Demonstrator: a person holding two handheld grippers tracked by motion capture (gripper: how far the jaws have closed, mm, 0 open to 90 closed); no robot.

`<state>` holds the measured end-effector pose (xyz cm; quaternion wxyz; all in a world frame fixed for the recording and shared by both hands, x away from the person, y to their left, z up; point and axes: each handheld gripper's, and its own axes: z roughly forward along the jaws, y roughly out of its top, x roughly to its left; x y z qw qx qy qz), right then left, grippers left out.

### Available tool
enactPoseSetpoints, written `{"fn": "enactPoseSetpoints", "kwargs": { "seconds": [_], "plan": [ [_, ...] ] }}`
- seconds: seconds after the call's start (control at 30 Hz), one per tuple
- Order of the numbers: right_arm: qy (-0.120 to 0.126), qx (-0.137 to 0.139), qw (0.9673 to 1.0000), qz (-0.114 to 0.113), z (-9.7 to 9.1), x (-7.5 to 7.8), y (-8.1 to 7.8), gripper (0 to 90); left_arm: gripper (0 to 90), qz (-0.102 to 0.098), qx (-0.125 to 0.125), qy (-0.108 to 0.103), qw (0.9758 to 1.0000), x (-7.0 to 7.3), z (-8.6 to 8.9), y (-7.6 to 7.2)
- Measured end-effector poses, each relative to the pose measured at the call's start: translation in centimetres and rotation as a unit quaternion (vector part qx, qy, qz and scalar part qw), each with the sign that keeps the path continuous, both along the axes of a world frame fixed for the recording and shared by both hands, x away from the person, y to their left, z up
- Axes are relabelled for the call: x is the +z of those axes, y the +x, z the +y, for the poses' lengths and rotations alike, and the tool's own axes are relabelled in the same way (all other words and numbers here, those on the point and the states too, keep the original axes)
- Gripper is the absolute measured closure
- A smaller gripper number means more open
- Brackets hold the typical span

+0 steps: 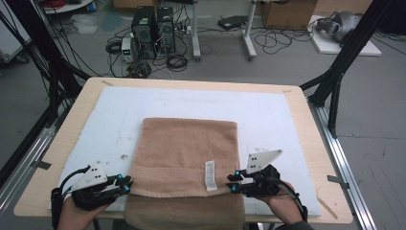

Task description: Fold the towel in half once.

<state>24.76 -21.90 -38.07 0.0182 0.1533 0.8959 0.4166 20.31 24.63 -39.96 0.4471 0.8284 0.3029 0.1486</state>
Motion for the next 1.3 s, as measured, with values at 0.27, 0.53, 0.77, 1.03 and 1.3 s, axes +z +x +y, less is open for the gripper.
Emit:
{"fn": "enactPoseSetpoints", "kwargs": {
  "seconds": [0.27, 0.53, 0.77, 1.03, 1.3],
  "plan": [
    [-0.011, -0.059, 0.9982, -0.012, -0.5, -0.9, 4.2, 53.5, 50.7, -0.008, 0.032, -0.002, 0.9995, 0.3, -0.1, 4.0],
    [-0.023, -0.123, 0.9920, -0.016, -0.6, -0.8, 10.3, 43.1, 45.2, -0.008, 0.062, -0.008, 0.9980, 0.4, -0.8, 8.9],
    [-0.045, -0.170, 0.9842, -0.017, -0.9, -2.0, 13.3, 37.9, 50.2, 0.006, 0.070, 0.010, 0.9975, -0.9, -1.3, 12.3],
    [-0.045, -0.199, 0.9790, 0.000, -1.2, -4.4, 15.6, 35.2, 45.8, 0.052, 0.126, 0.005, 0.9906, -3.6, -1.0, 15.7],
    [-0.049, -0.194, 0.9794, 0.028, -1.0, -5.9, 16.5, 55.3, 65.5, 0.073, 0.105, 0.004, 0.9918, -4.6, -1.2, 16.4]
  ]
}}
